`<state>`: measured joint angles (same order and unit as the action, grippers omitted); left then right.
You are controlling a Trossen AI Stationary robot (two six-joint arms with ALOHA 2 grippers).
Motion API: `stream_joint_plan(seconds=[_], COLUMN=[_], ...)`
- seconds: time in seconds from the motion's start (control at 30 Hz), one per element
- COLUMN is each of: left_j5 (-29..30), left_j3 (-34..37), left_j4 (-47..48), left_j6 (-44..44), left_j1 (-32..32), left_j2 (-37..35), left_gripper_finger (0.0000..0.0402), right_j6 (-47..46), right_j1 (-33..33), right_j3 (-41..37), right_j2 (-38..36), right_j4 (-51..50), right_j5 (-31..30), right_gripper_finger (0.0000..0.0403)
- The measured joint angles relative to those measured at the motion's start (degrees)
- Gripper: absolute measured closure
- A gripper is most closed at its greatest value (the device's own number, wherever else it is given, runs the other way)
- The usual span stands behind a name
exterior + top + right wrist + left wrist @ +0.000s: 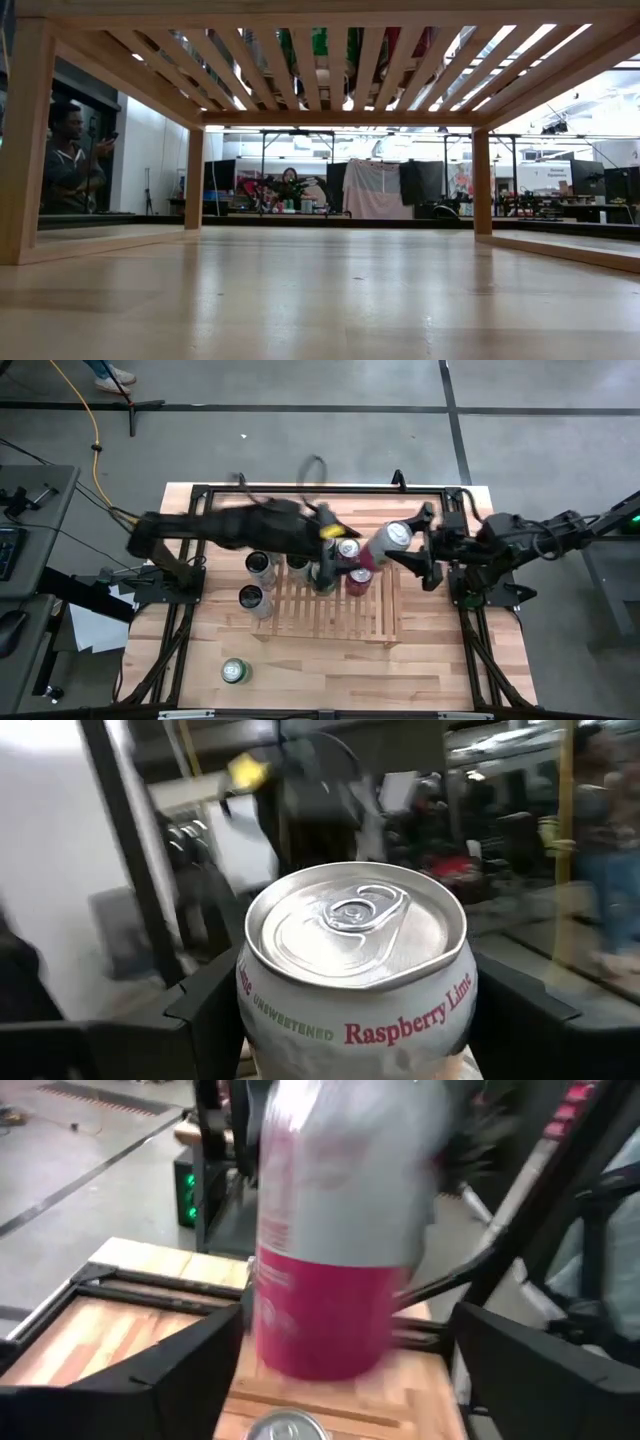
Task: Place canned beverage on shelf
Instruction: Put the pink white soda can on the shelf
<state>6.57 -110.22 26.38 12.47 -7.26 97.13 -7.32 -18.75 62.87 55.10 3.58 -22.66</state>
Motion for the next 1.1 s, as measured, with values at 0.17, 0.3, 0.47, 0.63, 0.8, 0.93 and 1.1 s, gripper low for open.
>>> stream_joint_plan(seconds=[0.17,0.3,0.47,0.63,0.8,0.93,1.1], left_j5=[1.4,7.9,18.9,27.1,30.7,33.3,35.1], left_j3=[-0.5,0.0,8.4,28.8,41.2,43.1,43.1], left_j4=[8.3,16.3,15.0,0.0,-17.3,-20.7,-21.8], left_j6=[0.6,0.7,1.5,7.0,8.3,7.1,4.9], left_j1=[1.0,0.1,-5.7,-10.8,-14.1,-15.6,-16.2], left_j2=[-7.8,-11.2,-19.2,-28.9,-37.7,-40.7,-41.6], left_gripper_finger=[0.0034,0.0036,0.0038,0.0038,0.0038,0.0038,0.0037], right_j6=[-0.8,-4.7,-13.8,-18.1,-18.4,-18.4,-15.3], right_j1=[0.0,0.0,0.0,-0.9,-3.1,-4.0,-2.9], right_j3=[0.0,0.0,0.0,-3.1,-13.7,-21.6,-26.3], right_j2=[-4.8,-8.6,-9.6,-6.7,-7.0,-8.7,-8.5], right_j4=[-12.1,-23.3,-39.9,-41.8,-28.8,-16.1,-8.4], right_j5=[-3.0,-5.2,-7.6,-7.8,-8.8,-12.3,-15.7], right_gripper_finger=[0.0122,0.0122,0.0122,0.0122,0.0122,0.0122,0.0122])
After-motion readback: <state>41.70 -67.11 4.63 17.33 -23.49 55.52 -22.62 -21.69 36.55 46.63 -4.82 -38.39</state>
